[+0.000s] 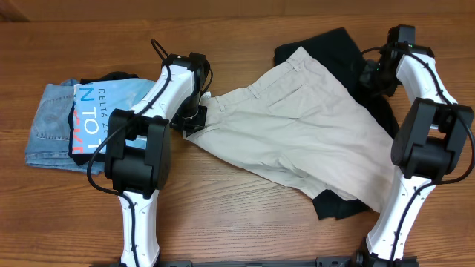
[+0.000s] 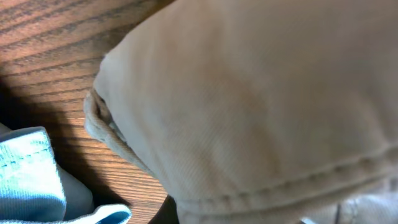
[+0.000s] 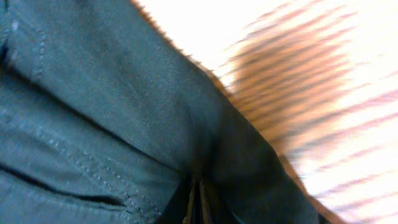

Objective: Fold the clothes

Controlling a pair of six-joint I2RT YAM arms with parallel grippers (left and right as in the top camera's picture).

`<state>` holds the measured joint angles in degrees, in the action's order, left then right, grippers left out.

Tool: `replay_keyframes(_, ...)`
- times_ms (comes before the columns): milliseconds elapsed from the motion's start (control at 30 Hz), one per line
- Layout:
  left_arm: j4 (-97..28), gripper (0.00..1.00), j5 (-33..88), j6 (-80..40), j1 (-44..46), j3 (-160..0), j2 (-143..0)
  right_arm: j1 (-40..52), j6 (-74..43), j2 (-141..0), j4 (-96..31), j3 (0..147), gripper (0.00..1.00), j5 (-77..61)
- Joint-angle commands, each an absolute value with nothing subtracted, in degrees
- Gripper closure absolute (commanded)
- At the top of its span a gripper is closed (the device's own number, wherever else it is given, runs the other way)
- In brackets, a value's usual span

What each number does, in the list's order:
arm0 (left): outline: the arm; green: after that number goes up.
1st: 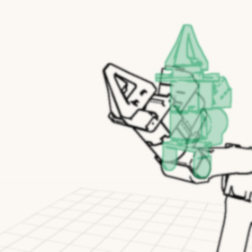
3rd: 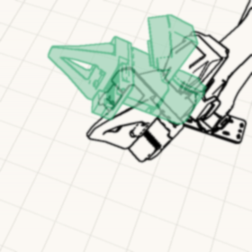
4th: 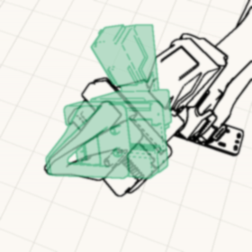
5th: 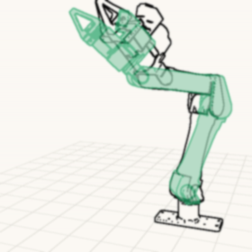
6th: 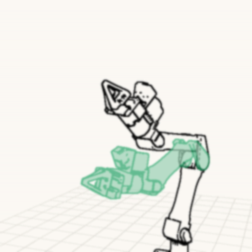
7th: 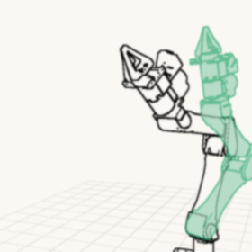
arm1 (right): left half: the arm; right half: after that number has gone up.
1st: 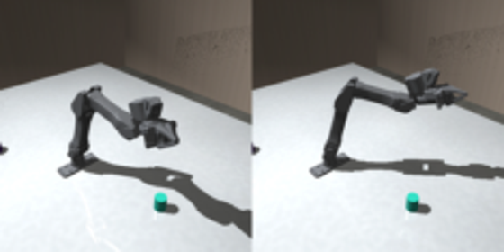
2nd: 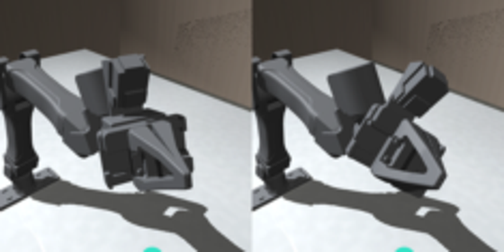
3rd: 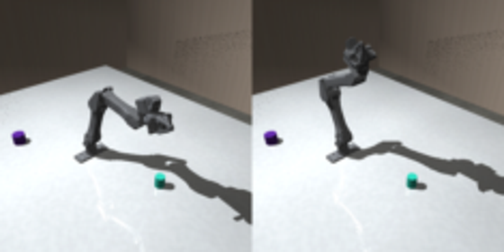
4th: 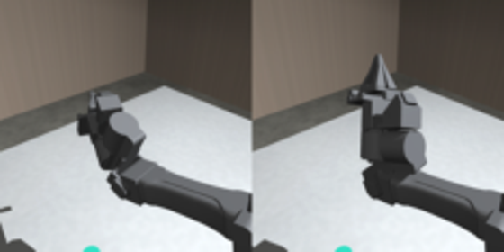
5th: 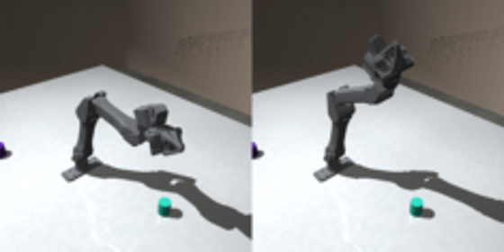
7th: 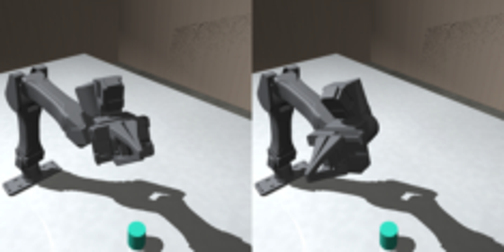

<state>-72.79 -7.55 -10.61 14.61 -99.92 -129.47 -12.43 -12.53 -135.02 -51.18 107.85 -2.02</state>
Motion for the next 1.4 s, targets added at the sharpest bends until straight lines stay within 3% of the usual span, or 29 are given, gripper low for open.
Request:
replay_keyframes(0, -72.8, 0.96, -9.0, -11.8, 13.5, -99.7, -130.6, -23.1, -16.8, -136.3, -51.6, 107.1, 0.96, 20.1)
replay_keyframes(167, -72.9, 0.96, -8.9, -12.5, 11.2, -99.7, -130.6, -38.3, -17.8, -136.2, -58.5, 118.6, 0.96, 19.7)
replay_keyframes(267, -72.8, 0.96, -7.8, -12.8, 10.4, -99.7, -130.6, -44.1, -17.4, -136.2, -62.2, 127.9, 0.96, 10.4)
replay_keyframes(300, -72.6, 0.96, -7.8, -12.8, 10.4, -99.7, -130.6, -44.8, -16.1, -136.2, -62.4, 129.4, 0.92, 7.0)
replay_keyframes(333, -72.0, 0.96, -7.8, -12.4, 10.4, -99.7, -130.6, -45.5, -15.4, -136.2, -63.2, 131.8, 0.75, 3.3)
replay_keyframes(400, -71.7, 0.94, -7.9, -12.2, 10.5, -99.7, -130.6, -45.5, -12.8, -136.2, -64.9, 135.0, 0.59, -2.7)
replay_keyframes(500, -72.0, 0.86, -7.9, -11.7, 10.5, -100.6, -130.6, -44.1, -10.0, -136.0, -67.5, 139.2, 0.45, -14.7)
replay_keyframes(600, -73.5, 0.87, -7.9, -11.6, 10.5, -104.4, -129.8, -41.0, -6.5, -135.6, -70.4, 140.7, 0.40, -27.0)
replay_keyframes(700, -74.5, 0.81, -4.9, -10.0, 10.9, -110.3, -127.9, -36.9, -3.4, -135.5, -74.3, 140.7, 0.38, -29.9)
replay_keyframes(733, -73.8, 0.74, -1.1, -7.0, 11.3, -113.1, -126.8, -34.6, -1.9, -135.5, -76.0, 140.7, 0.38, -30.4)
replay_keyframes(900, -63.1, 0.20, 8.5, 5.7, 15.4, -118.5, -126.0, -24.0, -0.6, -135.5, -78.4, 140.7, 0.37, -30.8)
replay_keyframes(1033, -59.8, 0.26, 4.1, 4.6, 17.4, -118.3, -126.7, -19.1, -0.4, -135.5, -81.9, 140.7, 0.36, -30.5)
replay_keyframes(1100, -57.3, 0.20, 4.6, 3.9, 17.4, -118.3, -126.7, -17.1, 0.3, -135.5, -84.4, 140.7, 0.37, -30.1)
replay_keyframes(1367, -42.5, 0.14, 11.9, 11.1, 18.4, -118.3, -132.4, -13.4, 0.2, -135.5, -85.9, 140.6, 0.31, -30.1)
